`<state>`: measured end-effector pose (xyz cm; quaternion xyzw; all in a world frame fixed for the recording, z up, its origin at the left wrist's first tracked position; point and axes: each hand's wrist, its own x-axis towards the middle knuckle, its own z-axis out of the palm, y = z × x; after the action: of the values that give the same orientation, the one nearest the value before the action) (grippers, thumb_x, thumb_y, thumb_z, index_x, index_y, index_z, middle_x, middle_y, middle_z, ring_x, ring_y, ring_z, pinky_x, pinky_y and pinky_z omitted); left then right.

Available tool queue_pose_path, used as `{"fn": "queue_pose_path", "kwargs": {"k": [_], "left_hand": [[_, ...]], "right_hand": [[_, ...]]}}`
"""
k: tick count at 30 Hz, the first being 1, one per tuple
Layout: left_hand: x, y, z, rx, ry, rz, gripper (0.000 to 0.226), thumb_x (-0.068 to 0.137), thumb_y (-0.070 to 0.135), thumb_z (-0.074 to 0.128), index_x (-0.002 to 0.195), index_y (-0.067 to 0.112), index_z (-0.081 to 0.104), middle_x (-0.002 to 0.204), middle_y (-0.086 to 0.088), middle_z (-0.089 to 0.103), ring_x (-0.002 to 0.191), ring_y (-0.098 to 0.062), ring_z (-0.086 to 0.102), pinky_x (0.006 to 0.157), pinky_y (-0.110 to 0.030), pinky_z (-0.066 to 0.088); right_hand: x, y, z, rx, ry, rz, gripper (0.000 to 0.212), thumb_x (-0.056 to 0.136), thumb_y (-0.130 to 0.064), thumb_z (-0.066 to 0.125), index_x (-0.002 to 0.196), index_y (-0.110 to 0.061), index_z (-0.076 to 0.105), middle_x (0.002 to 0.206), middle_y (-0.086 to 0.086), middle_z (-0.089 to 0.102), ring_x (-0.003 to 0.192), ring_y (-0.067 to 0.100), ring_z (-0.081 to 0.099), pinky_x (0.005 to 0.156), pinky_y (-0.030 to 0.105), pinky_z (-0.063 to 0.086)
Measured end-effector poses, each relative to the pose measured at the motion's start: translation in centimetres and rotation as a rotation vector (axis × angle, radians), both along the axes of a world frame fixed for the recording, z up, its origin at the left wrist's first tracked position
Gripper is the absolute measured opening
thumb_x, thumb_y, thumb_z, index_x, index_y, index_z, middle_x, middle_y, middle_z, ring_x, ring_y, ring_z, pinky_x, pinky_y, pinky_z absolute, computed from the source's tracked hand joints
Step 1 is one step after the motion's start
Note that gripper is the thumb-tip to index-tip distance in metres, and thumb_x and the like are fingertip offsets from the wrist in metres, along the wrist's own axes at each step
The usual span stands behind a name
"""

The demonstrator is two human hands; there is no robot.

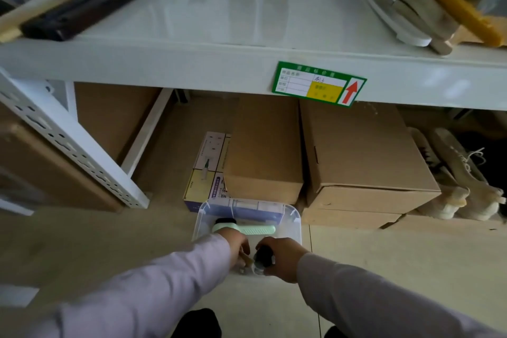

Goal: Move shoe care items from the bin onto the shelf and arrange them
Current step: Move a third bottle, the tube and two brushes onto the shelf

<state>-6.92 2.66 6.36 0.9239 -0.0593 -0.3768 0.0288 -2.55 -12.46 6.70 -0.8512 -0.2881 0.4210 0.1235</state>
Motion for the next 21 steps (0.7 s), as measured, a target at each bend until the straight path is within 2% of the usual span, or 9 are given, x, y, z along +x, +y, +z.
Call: {"fn": "queue_pose_path", "kwargs": {"k": [1,3,6,9,12,15,17,19,21], "left_hand": [[0.0,-0.2,0.4,-0.017,-0.006,-0.010,0.019,0.089,0.022,0.060,0.105,0.014,0.067,0.107,-0.007,0.069,0.101,-0.023,0.066,0.088,-0.028,0.049],[0.2,-0.7,1.8,-0.099,-0.016,0.183,0.031,0.089,0.028,0.061,0.118,0.018,0.062,0.121,-0.005,0.065,0.112,-0.023,0.061,0.095,-0.030,0.046],[0.4,0.1,4.8,-0.186,-0.106,0.409,0.025,0.088,0.032,0.061,0.111,0.022,0.065,0.114,0.001,0.069,0.105,-0.020,0.063,0.095,-0.031,0.048],[0.7,1.7,9.9,-0.334,-0.209,0.533,0.019,0.084,0.032,0.066,0.103,0.028,0.066,0.104,0.006,0.070,0.098,-0.016,0.065,0.093,-0.035,0.052],[0.9,2.8,16.4,-0.421,-0.340,0.513,0.015,0.084,0.030,0.068,0.099,0.027,0.065,0.088,0.007,0.067,0.087,-0.016,0.066,0.086,-0.036,0.054],[0.9,3.3,23.3,-0.393,-0.477,0.401,0.015,0.083,0.036,0.067,0.096,0.028,0.064,0.076,0.013,0.060,0.078,-0.009,0.062,0.072,-0.027,0.050],[0.6,3.6,27.5,-0.368,-0.563,0.321,0.012,0.081,0.041,0.067,0.089,0.038,0.059,0.077,0.016,0.062,0.077,-0.001,0.060,0.068,-0.020,0.045],[0.4,3.7,31.2,-0.423,-0.593,0.302,0.016,0.077,0.044,0.068,0.083,0.040,0.054,0.079,0.011,0.068,0.076,-0.001,0.063,0.072,-0.026,0.051],[0.3,3.8,34.4,-0.501,-0.621,0.292,0.027,0.068,0.050,0.068,0.088,0.038,0.054,0.088,0.012,0.071,0.075,-0.002,0.067,0.075,-0.031,0.056]], "right_hand": [[0.1,0.1,0.2,0.015,0.001,-0.026,0.039,0.085,-0.024,0.062,0.122,-0.021,0.052,0.125,0.006,0.060,0.115,0.024,0.055,0.102,0.032,0.043],[0.8,0.3,1.2,0.055,-0.005,-0.048,0.036,0.085,-0.026,0.061,0.120,-0.021,0.055,0.121,0.006,0.062,0.111,0.023,0.058,0.099,0.031,0.045],[2.4,0.4,4.4,0.185,-0.040,-0.142,0.038,0.080,-0.029,0.066,0.116,-0.024,0.056,0.118,0.002,0.064,0.108,0.020,0.059,0.097,0.033,0.048],[3.7,0.6,8.8,0.392,-0.019,-0.291,0.044,0.071,-0.029,0.074,0.112,-0.030,0.057,0.113,-0.003,0.065,0.108,0.017,0.060,0.097,0.036,0.050],[4.5,0.8,14.2,0.549,0.018,-0.319,0.045,0.074,-0.019,0.075,0.113,-0.026,0.055,0.101,-0.007,0.064,0.098,0.011,0.062,0.092,0.028,0.049],[5.2,0.6,20.1,0.723,0.008,-0.303,0.038,0.075,-0.008,0.073,0.098,-0.032,0.055,0.095,-0.008,0.065,0.087,0.007,0.063,0.087,0.028,0.049],[5.2,0.2,23.6,0.798,-0.007,-0.262,0.033,0.074,-0.018,0.074,0.100,-0.030,0.058,0.105,0.001,0.068,0.098,0.017,0.065,0.093,0.038,0.051],[5.0,-0.1,26.8,0.827,-0.038,-0.218,0.049,0.064,-0.040,0.071,0.108,-0.020,0.060,0.109,0.006,0.070,0.102,0.023,0.066,0.094,0.046,0.052],[5.0,-0.3,29.7,0.845,-0.102,-0.187,0.061,0.057,-0.049,0.067,0.109,-0.017,0.059,0.106,0.008,0.071,0.098,0.027,0.067,0.092,0.050,0.052]]}}
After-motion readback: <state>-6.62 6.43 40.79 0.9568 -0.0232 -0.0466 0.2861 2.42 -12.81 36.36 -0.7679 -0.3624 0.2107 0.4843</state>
